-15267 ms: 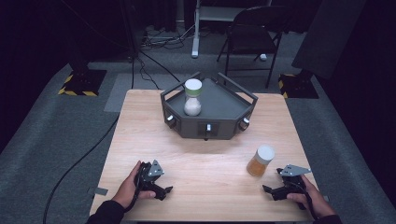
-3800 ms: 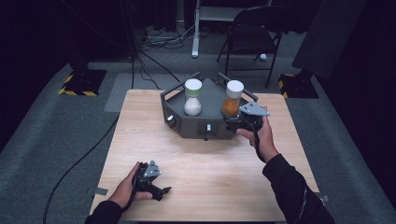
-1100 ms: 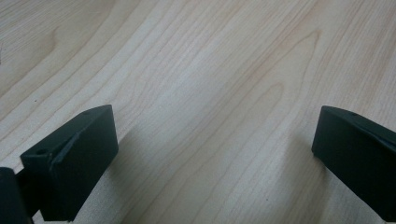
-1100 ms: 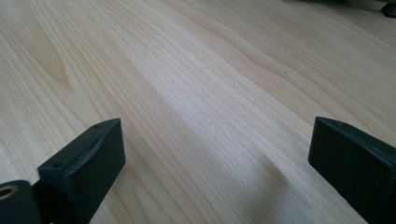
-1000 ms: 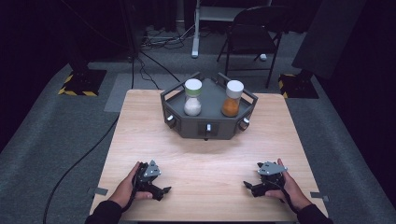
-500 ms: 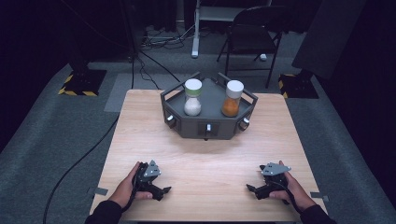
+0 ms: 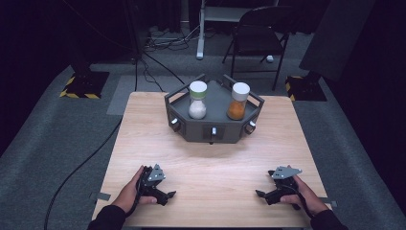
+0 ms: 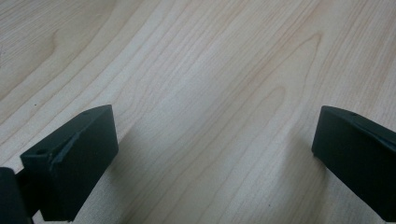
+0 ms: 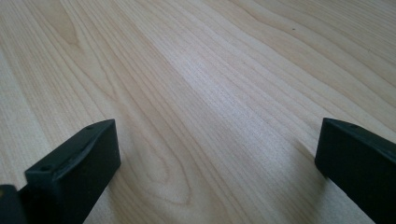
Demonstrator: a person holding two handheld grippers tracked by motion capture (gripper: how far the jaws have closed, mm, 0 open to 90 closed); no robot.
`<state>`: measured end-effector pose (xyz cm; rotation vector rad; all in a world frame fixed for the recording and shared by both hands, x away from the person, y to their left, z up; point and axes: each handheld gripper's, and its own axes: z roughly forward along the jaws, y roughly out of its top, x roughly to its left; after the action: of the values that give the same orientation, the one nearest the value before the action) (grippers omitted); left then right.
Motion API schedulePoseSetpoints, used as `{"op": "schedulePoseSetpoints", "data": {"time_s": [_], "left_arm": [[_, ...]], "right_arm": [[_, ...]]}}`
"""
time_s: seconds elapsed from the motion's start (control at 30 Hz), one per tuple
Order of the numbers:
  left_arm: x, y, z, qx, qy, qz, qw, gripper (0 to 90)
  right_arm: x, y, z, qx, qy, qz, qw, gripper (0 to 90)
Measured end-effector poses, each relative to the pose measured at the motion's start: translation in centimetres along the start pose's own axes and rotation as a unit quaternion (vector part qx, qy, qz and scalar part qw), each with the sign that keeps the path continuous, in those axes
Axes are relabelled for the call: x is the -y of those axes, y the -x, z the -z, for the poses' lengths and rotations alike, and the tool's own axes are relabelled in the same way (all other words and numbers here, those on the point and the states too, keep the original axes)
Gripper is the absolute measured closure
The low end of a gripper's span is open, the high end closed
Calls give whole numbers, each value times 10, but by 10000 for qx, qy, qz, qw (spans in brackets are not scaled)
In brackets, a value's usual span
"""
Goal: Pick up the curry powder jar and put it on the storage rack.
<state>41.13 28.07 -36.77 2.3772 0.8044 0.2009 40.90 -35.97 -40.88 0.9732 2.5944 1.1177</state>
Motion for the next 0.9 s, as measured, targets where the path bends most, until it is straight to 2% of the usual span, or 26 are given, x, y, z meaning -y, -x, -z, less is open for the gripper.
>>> {"op": "schedulePoseSetpoints", "data": {"time_s": [0.9], "left_arm": [[0, -1, 0, 14, 0, -15, 10000, 3]], "right_arm": [[1, 1, 1, 23, -1, -32, 10000, 0]]}}
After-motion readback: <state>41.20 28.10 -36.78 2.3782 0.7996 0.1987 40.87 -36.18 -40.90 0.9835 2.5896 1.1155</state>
